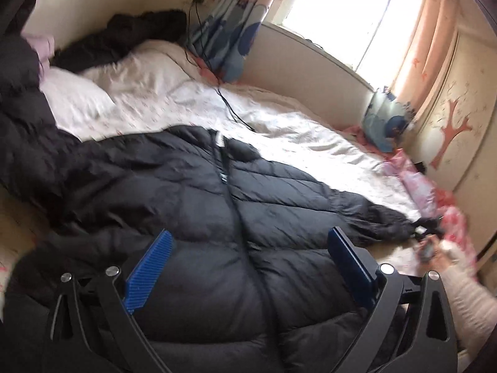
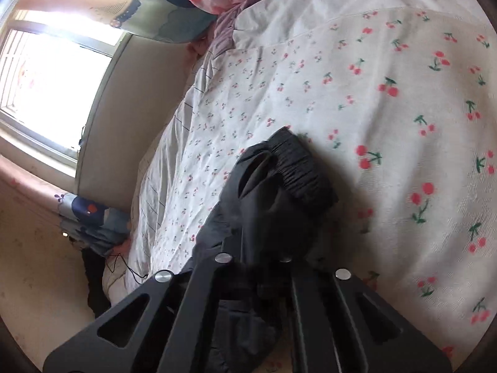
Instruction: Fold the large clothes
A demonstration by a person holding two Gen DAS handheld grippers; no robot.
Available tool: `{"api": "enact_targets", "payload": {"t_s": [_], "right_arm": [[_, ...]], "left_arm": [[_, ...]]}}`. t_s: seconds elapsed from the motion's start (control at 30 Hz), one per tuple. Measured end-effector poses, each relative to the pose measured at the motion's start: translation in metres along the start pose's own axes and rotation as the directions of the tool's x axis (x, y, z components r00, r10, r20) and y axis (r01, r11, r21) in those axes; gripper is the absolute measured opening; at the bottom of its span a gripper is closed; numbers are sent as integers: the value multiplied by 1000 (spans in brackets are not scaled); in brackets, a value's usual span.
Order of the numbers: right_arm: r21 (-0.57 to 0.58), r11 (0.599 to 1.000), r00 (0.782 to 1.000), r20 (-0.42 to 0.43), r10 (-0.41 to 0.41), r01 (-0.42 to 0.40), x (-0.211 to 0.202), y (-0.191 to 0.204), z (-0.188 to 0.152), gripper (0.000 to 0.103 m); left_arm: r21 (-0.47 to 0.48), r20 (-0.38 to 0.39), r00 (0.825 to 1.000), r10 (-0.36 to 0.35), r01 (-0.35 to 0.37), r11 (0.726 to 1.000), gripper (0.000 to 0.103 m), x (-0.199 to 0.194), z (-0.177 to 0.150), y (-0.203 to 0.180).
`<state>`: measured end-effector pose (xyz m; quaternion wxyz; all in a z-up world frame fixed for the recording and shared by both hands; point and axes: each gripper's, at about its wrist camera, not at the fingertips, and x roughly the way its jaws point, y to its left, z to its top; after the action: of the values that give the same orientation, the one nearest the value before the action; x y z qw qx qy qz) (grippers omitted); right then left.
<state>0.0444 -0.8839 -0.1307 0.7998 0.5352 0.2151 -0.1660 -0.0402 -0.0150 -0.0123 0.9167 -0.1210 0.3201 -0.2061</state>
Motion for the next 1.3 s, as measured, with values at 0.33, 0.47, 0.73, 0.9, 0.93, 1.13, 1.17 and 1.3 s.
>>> {"api": "enact_targets", "payload": {"t_s": [0.33, 0.47, 0.73, 0.9, 0.93, 1.13, 1.17, 1.3], "right_arm": [[-7, 974, 951, 214, 223, -227, -96, 80, -2, 3], [-85, 959, 938, 202, 283, -271, -110, 140, -17, 3], [-295, 876, 906, 66, 418, -382, -102, 312, -94, 3], [-359, 813, 881, -67, 468, -459, -85, 393, -169, 3], [-370, 801, 876, -93, 473, -471, -80, 406, -184, 3], [-435, 715, 837, -266, 479, -547, -47, 484, -295, 3], [-449, 697, 829, -300, 472, -559, -38, 497, -321, 3], [-444, 672, 802, -403, 441, -593, -7, 519, -399, 3]], "left_arm": [[-5, 68, 992, 109, -109, 994, 96, -15, 5, 15], [-133, 40, 994, 101, -95, 987, 96, -23, 10, 39], [-244, 70, 985, 158, -136, 960, 96, -49, 21, 67], [-304, 53, 977, 207, -181, 935, 96, -57, 24, 86], [-319, 51, 976, 213, -186, 929, 96, -59, 25, 91], [-439, 57, 969, 239, -191, 878, 96, -75, 25, 122], [-448, 63, 968, 244, -191, 874, 96, -77, 25, 125], [-500, 100, 960, 263, -180, 847, 96, -92, 27, 138]]}}
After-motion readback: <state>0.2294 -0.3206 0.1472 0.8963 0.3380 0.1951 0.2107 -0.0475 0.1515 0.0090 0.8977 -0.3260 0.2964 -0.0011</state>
